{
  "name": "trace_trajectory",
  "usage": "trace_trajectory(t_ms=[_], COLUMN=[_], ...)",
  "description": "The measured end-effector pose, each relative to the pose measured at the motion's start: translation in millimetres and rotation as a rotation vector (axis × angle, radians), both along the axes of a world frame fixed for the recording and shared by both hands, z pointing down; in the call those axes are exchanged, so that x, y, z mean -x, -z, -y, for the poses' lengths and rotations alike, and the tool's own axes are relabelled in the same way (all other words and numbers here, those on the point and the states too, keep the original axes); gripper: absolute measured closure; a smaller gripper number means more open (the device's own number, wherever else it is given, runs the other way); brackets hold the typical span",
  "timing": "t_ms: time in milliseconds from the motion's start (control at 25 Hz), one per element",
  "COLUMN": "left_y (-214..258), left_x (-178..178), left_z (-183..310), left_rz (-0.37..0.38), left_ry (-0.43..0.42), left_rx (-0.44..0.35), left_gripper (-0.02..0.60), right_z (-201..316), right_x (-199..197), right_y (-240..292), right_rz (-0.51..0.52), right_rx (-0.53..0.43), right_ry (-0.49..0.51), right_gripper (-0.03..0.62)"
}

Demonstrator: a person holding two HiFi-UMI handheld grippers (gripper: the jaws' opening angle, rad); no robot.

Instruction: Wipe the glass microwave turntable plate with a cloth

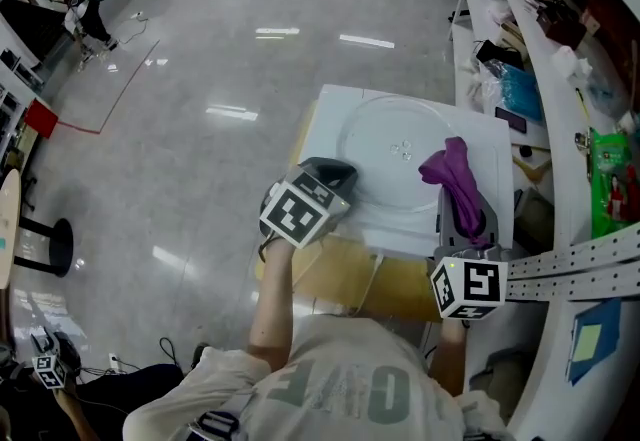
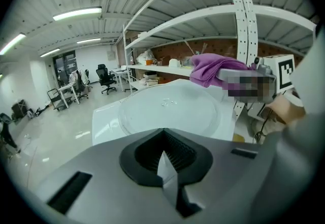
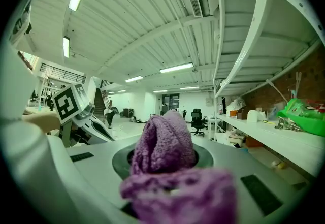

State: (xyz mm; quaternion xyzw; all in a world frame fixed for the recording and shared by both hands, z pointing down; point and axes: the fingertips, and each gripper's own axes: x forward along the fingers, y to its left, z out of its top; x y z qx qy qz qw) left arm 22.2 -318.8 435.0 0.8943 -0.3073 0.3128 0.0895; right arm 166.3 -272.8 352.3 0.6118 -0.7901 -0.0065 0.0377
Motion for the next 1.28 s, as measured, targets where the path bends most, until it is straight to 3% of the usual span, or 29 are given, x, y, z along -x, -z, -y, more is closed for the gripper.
trace_trajectory(t_ms=[280,400,760,1000,1280], left_y=[-2,-1,0,0,2], left_x=[0,1,9,19,23], left_z=[-12,-19,-43,-54,-58], left_rz=[0.011,0.015,0.012,-0.044,-0.168], left_ry=[-0.019,-0.025,0.026,0.114,0.198], left_rx=[0.034,0.011,0.005,-0.048,-0.145], left_gripper=[0.581,0.581,0.581,0.581,0.581], right_z=[-6,-10,-36,-54,-62], right_x=[1,2,16,20,37], right_y=[-1,-1,-4,-12,-13], right_rz=[0.000,-0.002,-0.019,-0.014,-0.038], right_rx=[0.008,0.007,0.018,0.041,0.046], right_ry=[0.001,0.003,0.031,0.047,0.101], right_gripper=[0.537,0.537,0.537,0.537,0.537])
